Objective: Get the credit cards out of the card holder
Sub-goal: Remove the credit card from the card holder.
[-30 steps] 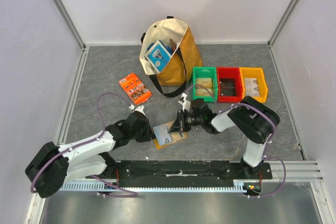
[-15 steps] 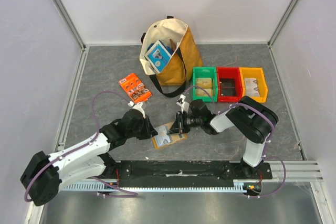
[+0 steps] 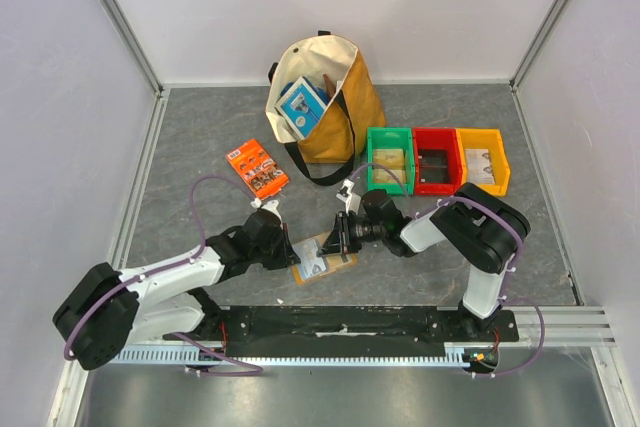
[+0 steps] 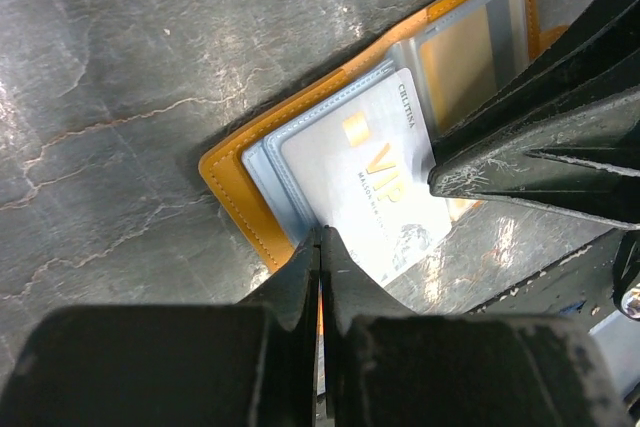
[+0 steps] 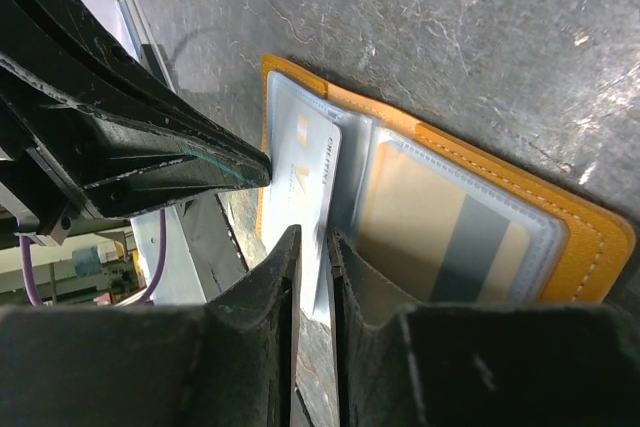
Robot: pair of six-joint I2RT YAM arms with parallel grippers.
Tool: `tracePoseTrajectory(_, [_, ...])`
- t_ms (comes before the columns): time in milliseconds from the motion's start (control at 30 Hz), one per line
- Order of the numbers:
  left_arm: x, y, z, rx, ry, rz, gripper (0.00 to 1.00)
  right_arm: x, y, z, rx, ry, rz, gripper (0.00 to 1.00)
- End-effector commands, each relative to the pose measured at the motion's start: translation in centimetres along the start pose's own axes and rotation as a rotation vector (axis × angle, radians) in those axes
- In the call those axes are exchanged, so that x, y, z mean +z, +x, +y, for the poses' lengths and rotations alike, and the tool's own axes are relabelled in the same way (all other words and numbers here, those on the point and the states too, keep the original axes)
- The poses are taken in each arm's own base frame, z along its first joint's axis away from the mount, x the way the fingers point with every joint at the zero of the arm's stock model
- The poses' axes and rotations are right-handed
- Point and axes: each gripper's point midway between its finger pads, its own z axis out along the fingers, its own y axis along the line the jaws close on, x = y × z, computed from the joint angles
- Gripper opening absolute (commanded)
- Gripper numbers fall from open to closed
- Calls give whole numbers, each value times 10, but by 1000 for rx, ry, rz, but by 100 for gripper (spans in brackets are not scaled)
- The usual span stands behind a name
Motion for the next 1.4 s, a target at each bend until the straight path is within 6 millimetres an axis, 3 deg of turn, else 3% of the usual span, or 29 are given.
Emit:
tracePoseTrajectory(0, [6, 6, 12, 7, -28, 4, 2, 0, -7, 12, -24, -50, -21, 22])
tracePoseTrajectory(333, [8, 9, 17, 13, -49, 20, 2, -1, -7, 19, -17, -86, -30, 13])
tracePoseTrajectory(500, [8, 9, 17, 13, -53, 21, 2, -2, -8, 20, -11, -103, -33, 0])
tracePoseTrajectory(1033, [8, 10, 19, -1, -45, 19, 2, -15, -8, 1, 32, -70, -47, 0])
tracePoseTrajectory(1133, [6, 7, 14, -2, -24, 15, 2, -15, -8, 0, 32, -64, -43, 0])
tracePoseTrajectory(1267, [-4, -6, -15, -3, 99, -34, 20, -13, -7, -2, 31, -66, -35, 0])
tracePoseTrajectory(1367, [-14, -18, -36, -1, 175, -61, 26, -13, -6, -3, 39, -69, -33, 0])
